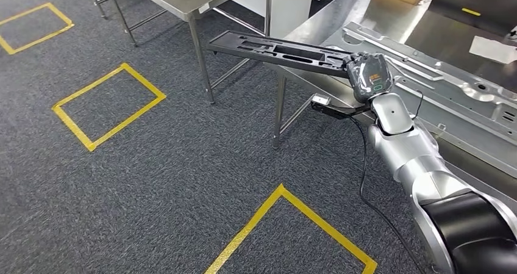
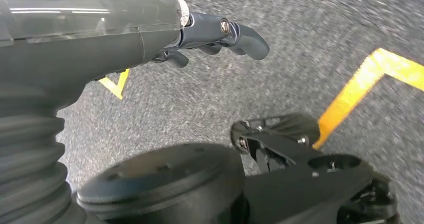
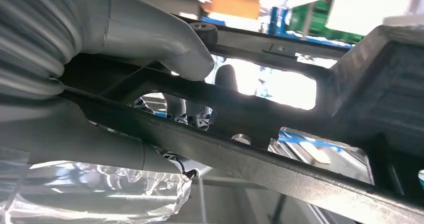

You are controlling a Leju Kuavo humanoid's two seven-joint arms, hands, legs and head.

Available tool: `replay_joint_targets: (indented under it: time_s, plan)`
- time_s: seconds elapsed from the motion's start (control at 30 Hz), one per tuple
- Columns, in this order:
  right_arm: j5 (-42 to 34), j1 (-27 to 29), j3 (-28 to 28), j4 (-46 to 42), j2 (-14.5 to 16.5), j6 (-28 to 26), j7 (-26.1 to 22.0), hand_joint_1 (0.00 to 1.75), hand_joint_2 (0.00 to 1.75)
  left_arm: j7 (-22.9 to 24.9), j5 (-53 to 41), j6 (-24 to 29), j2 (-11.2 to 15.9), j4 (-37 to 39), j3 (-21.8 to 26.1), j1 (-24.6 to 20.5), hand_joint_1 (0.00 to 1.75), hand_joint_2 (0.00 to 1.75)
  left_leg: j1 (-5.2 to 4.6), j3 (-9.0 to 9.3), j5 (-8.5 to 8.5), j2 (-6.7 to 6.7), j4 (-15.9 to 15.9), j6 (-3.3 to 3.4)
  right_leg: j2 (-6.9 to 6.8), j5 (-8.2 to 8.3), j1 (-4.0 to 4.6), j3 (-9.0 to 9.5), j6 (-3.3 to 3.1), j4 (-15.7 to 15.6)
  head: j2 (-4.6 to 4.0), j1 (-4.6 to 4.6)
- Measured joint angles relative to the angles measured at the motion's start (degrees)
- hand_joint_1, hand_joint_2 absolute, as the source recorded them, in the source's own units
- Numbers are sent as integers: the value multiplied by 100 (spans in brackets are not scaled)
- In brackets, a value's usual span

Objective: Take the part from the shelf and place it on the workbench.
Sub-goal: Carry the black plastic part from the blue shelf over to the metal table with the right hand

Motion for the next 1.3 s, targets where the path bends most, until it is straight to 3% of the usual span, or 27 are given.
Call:
replay_joint_targets:
  time_s: [0.07,0.13,0.2,0.27,0.33,0.4,0.47,0.5,0.53,0.63,0.7,0.77,0.83,0.87,0.9,0.97,1.0,1.03,1.1,1.17,1.2,1.3]
  plan:
    - [48,127,0,-1,21,-22,73,175,175,6,15,2,4,0,-1,6,0,175,13,216,418,-73,-552,25,185,-6,-3,2,9,25,0,0]
    - [182,296,0,-27,70,-22,225,175,175,25,22,9,8,0,-2,24,0,175,38,496,709,-332,-1248,58,347,-7,-6,-24,51,58,0,0]
    - [324,481,0,-63,112,-22,401,175,175,43,31,18,8,-1,-1,35,0,175,40,594,728,-473,-1508,93,482,26,-33,-80,134,57,1,-2]
    - [414,642,-1,-109,115,-16,486,175,175,68,33,22,-3,-2,-2,29,0,175,33,624,757,-349,-1577,163,587,67,-66,-118,217,28,1,-3]
    - [460,748,-3,-172,98,-7,497,175,175,95,32,21,-18,-2,-3,28,0,175,42,667,811,-200,-1669,256,356,-45,-47,-210,261,195,1,0]
    - [484,819,-8,-238,91,9,496,175,175,113,33,20,-24,-2,-4,43,0,175,35,686,837,-60,-1717,306,-42,-369,-31,-504,287,815,1,3]
    - [524,923,-28,-308,91,43,496,175,175,128,37,20,-23,-1,-4,57,0,175,25,690,827,77,-1716,314,-189,-616,-50,-828,316,1501,0,3]
    - [554,985,-42,-345,91,67,493,175,175,136,45,20,-22,-1,-4,60,0,175,23,699,815,149,-1714,311,-210,-602,-59,-869,326,1602,0,3]
    - [581,1040,-57,-380,91,90,480,175,175,141,58,20,-22,-2,-4,62,0,175,23,715,798,223,-1713,304,-232,-487,-66,-788,328,1468,0,2]
    - [410,1118,-106,-440,119,164,207,175,175,157,125,27,-22,-2,-4,66,0,175,5,763,730,405,-1704,238,-458,-33,-31,-148,284,309,1,2]
    - [-287,1148,-194,-434,194,370,-295,175,175,166,187,58,-23,-1,-3,66,0,175,-18,784,689,486,-1704,170,-523,5,17,31,228,-26,1,2]
    - [-1621,1234,-411,-408,320,850,-1065,175,175,159,271,123,-35,-2,-2,58,0,175,-24,819,654,551,-1710,105,-436,-2,23,37,166,-39,1,2]
    - [-3008,1364,-671,-385,497,1312,-1857,175,175,125,347,178,-47,-2,3,61,0,175,-3,773,527,390,-1551,45,-374,-4,-4,58,100,-68,1,1]
    - [-3467,1430,-768,-379,589,1433,-2127,175,175,102,375,191,-48,-1,6,64,0,175,11,663,387,254,-1312,18,-351,-4,-21,70,66,-80,1,1]
    - [-3777,1488,-834,-374,678,1482,-2291,175,175,78,395,196,-48,-1,9,65,0,175,23,494,210,118,-953,0,-331,-11,-21,74,41,-81,1,0]
    - [-4032,1601,-913,-357,821,1505,-2398,175,175,45,425,184,-48,-2,14,48,0,175,26,114,-65,13,-197,-29,-281,-27,-14,86,10,-77,0,0]
    - [-4077,1656,-937,-348,868,1502,-2405,175,175,35,433,160,-46,-2,16,37,0,175,24,14,-62,0,-25,-35,-253,-35,-8,97,4,-73,0,0]
    - [-4104,1701,-956,-339,895,1490,-2396,175,175,31,437,128,-43,-1,18,33,0,175,24,20,57,-3,-82,-33,-225,-44,-4,108,5,-66,0,0]
    - [-4153,1743,-976,-333,911,1438,-2357,175,175,37,431,55,-31,0,18,45,0,175,28,288,506,-14,-767,-8,-171,-68,-4,124,25,-37,0,0]
    - [-4193,1746,-992,-348,892,1361,-2303,175,175,59,421,-7,-20,0,17,72,0,175,29,547,771,-44,-1415,31,-123,-88,12,94,72,17,1,-1]
    - [-4205,1749,-999,-380,867,1337,-2262,175,175,69,417,-36,-17,0,17,80,0,175,28,593,799,-55,-1555,50,-105,-91,23,69,87,39,1,0]
    - [-4222,1754,-1020,-568,776,1307,-2124,175,175,73,411,-131,-14,0,16,81,0,175,-10,584,795,-59,-1583,114,-90,-72,17,43,125,28,1,1]
